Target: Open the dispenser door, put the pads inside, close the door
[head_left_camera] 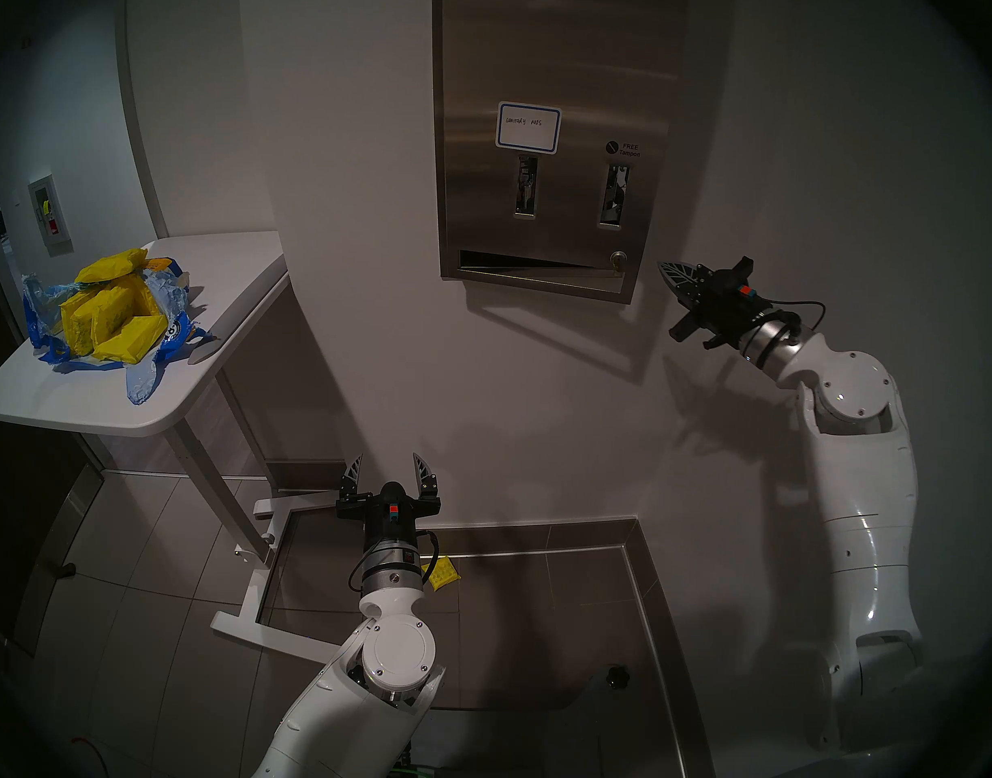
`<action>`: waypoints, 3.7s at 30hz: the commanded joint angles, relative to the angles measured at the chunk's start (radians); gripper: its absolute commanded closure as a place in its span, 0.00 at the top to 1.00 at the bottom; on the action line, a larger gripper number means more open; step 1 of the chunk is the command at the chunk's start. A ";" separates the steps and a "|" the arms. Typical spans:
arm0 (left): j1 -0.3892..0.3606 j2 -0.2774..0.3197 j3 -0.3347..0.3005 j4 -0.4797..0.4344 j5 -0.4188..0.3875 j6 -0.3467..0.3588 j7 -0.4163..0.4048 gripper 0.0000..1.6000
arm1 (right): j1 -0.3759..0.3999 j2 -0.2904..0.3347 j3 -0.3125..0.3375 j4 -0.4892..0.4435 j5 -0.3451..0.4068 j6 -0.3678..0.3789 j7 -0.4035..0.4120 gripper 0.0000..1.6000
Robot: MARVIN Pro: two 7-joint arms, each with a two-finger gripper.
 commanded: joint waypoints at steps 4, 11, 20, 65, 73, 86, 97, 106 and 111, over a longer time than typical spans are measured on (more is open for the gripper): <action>-0.019 0.000 -0.003 -0.032 -0.001 -0.006 -0.004 1.00 | 0.025 0.008 0.028 -0.011 0.068 -0.068 0.049 0.00; -0.019 -0.001 -0.002 -0.031 0.000 -0.006 -0.003 1.00 | 0.097 -0.031 -0.013 0.036 -0.004 -0.092 -0.022 0.00; -0.020 -0.001 -0.002 -0.030 0.000 -0.006 -0.002 1.00 | 0.171 -0.068 -0.063 0.099 -0.069 -0.101 -0.100 0.00; -0.021 -0.001 -0.001 -0.027 0.000 -0.007 -0.001 1.00 | 0.205 -0.040 -0.069 -0.094 0.220 0.102 0.291 0.00; -0.021 -0.001 -0.001 -0.027 0.000 -0.007 -0.001 1.00 | 0.220 -0.062 -0.101 -0.179 0.291 0.256 0.324 0.00; -0.020 0.000 -0.001 -0.029 -0.001 -0.006 -0.001 1.00 | 0.250 -0.131 -0.174 -0.221 0.359 0.499 0.224 0.00; -0.019 0.001 -0.001 -0.033 -0.002 -0.005 -0.003 1.00 | 0.188 -0.154 -0.193 -0.300 0.330 0.685 0.063 0.00; -0.019 0.001 -0.001 -0.033 -0.003 -0.005 -0.003 1.00 | 0.213 -0.158 -0.206 -0.186 0.266 0.567 0.028 0.00; -0.020 0.001 -0.001 -0.032 -0.002 -0.005 -0.003 1.00 | 0.270 -0.186 -0.246 -0.110 0.251 0.536 0.023 0.00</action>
